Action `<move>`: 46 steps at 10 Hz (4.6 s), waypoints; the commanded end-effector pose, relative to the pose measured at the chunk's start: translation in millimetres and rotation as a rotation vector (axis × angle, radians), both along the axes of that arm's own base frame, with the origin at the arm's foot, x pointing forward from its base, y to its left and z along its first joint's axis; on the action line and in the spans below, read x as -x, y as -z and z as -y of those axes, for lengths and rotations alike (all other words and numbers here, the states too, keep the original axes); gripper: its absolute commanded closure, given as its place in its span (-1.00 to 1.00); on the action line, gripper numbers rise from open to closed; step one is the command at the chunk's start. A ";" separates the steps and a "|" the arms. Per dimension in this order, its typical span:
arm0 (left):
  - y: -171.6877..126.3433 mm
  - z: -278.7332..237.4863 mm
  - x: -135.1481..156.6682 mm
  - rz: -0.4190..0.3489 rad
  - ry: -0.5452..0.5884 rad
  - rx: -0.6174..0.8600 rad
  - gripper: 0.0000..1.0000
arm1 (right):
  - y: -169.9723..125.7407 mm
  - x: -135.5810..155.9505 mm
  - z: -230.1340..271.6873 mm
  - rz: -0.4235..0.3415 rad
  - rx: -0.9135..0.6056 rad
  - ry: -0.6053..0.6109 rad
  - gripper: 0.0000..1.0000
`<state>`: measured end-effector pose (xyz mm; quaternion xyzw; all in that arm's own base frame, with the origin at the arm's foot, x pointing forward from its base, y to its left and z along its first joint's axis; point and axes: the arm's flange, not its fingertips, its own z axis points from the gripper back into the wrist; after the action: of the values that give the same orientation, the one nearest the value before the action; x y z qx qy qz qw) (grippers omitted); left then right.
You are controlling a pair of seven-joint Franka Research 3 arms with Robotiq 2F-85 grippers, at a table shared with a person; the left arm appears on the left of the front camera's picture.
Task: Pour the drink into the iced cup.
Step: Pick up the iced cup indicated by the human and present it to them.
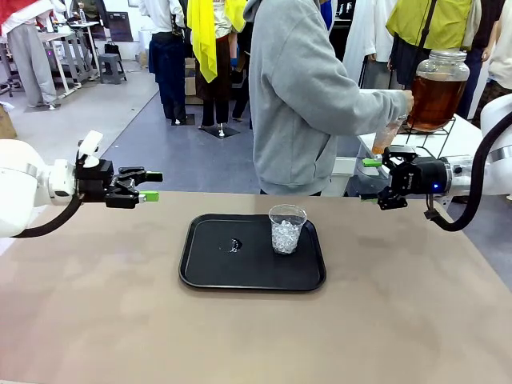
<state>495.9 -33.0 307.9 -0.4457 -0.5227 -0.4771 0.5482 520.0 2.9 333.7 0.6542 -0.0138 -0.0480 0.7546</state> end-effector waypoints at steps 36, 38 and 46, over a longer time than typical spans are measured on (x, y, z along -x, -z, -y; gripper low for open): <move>-1.8 1.9 -1.0 0.004 -0.008 0.005 -1.00 | -1.3 -0.5 0.1 0.003 -0.001 0.001 -1.00; -1.8 1.9 -1.0 0.004 -0.008 0.005 -1.00 | -1.3 -0.5 0.1 0.003 -0.001 0.001 -1.00; -1.8 1.9 -1.0 0.004 -0.008 0.005 -1.00 | -1.3 -0.5 0.1 0.003 -0.001 0.001 -1.00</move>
<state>495.9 -33.0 307.9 -0.4457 -0.5227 -0.4771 0.5482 520.0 2.9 333.7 0.6542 -0.0138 -0.0480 0.7546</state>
